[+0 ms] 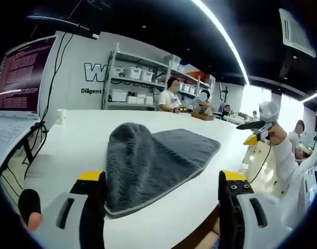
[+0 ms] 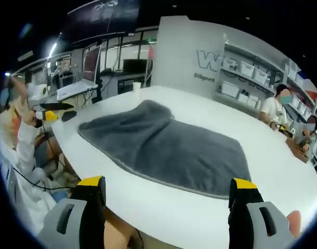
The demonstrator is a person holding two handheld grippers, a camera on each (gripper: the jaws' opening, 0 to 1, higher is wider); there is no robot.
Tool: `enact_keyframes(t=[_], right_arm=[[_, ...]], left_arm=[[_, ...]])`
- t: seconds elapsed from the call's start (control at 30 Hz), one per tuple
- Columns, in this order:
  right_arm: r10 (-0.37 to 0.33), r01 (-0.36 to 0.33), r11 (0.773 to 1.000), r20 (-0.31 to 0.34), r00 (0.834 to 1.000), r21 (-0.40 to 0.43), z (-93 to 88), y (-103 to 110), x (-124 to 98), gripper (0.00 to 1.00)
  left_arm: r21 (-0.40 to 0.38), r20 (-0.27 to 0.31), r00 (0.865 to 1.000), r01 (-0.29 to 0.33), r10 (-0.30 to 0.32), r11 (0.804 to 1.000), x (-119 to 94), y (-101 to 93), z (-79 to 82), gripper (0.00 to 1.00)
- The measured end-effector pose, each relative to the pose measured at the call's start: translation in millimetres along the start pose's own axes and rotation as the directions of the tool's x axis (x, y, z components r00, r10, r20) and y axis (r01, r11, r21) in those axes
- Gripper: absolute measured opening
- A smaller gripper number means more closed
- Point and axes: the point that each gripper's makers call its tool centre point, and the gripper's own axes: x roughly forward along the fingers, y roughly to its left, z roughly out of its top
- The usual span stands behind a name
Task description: Open the folded towel by lifting each exposed corner and separating the folded layers until the towel lies flat within the target outline without major curled edges
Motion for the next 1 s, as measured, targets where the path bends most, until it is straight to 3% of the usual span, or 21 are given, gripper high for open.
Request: enact_keyframes(t=[0.33, 0.6, 1.0], right_arm=[[0.063, -0.064, 0.996, -0.018, 0.998, -0.069, 24.0, 24, 31, 0.99], [0.127, -0.132, 0.979, -0.039, 0.991, -0.153, 56.8, 52, 66, 0.99], [0.245, -0.244, 0.903, -0.04, 0.969, -0.353, 119.6, 109, 140, 0.99]], left_arm=[[-0.014, 0.001, 1.0, 0.013, -0.013, 1.0, -11, 3.4, -8.3, 0.93], [0.001, -0.011, 1.0, 0.008, -0.008, 1.0, -24, 7.2, -11.0, 0.94], [0.003, 0.008, 1.0, -0.011, 0.011, 1.0, -40, 23.5, -6.2, 0.94]])
